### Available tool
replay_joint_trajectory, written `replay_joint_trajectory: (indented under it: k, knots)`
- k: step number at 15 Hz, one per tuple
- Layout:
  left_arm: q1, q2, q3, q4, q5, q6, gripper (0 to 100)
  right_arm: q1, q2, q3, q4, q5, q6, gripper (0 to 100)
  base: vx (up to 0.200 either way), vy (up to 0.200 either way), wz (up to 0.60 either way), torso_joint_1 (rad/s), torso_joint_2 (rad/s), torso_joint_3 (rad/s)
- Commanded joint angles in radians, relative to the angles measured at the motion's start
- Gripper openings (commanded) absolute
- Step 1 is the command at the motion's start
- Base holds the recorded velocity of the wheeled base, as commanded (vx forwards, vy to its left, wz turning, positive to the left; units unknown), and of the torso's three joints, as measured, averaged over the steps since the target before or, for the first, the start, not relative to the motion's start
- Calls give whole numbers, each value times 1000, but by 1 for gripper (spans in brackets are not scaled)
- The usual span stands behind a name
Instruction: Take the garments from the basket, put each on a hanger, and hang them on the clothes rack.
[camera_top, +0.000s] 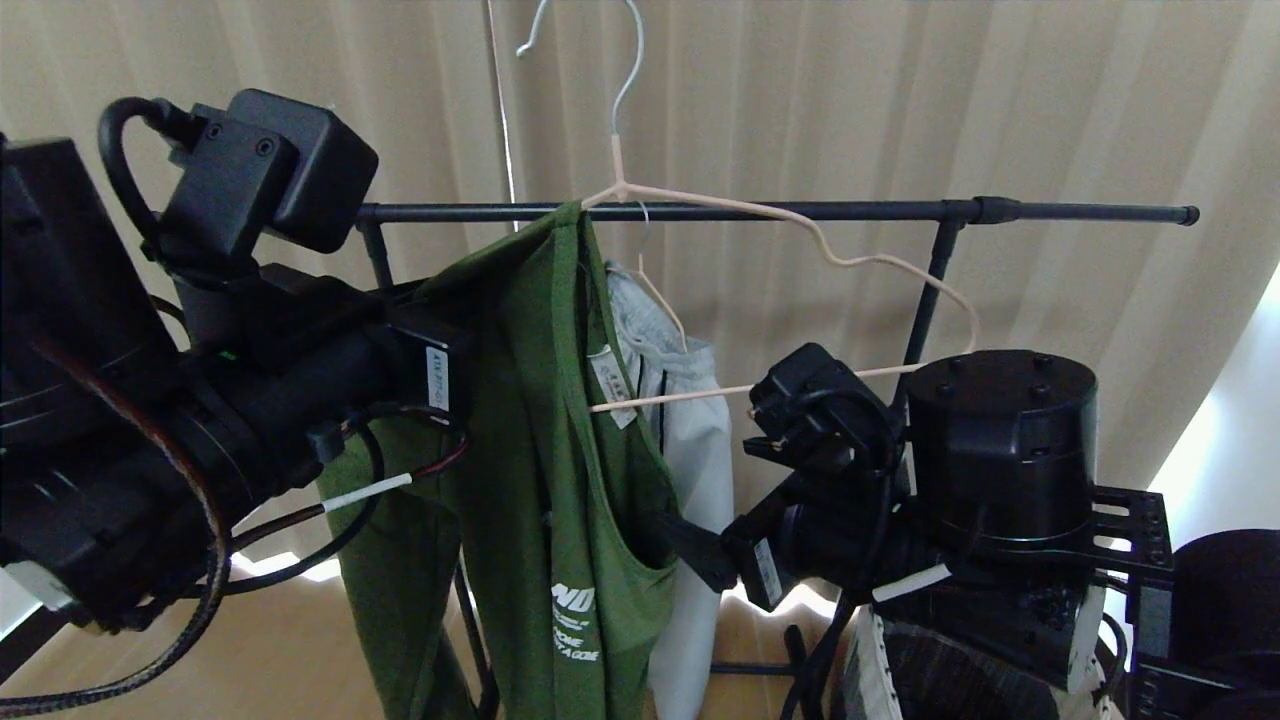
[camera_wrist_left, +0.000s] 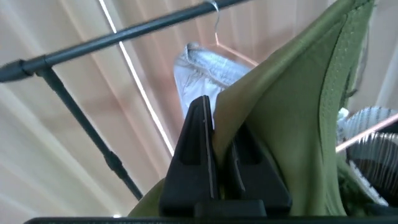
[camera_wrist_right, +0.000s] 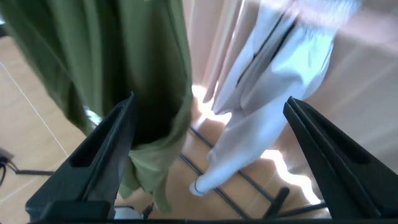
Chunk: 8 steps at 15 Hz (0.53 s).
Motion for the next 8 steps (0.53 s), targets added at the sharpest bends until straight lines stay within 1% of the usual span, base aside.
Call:
replay_joint_trajectory:
  k: [1,6,8]
  knots:
    - [-3,-6,-26,0,0,2,0,-1,16,18,-1,-1,0,100,0,0,0,0,0,0]
    - [-6,-16,-37,0,-3,0,0,-3,18,20,-1,0,2,100,0,0,0,0,0,0]
    - [-26,-27,-37,1,-3,0,0,-3,24,20,-1,0,2,100,0,0,0,0,0,0]
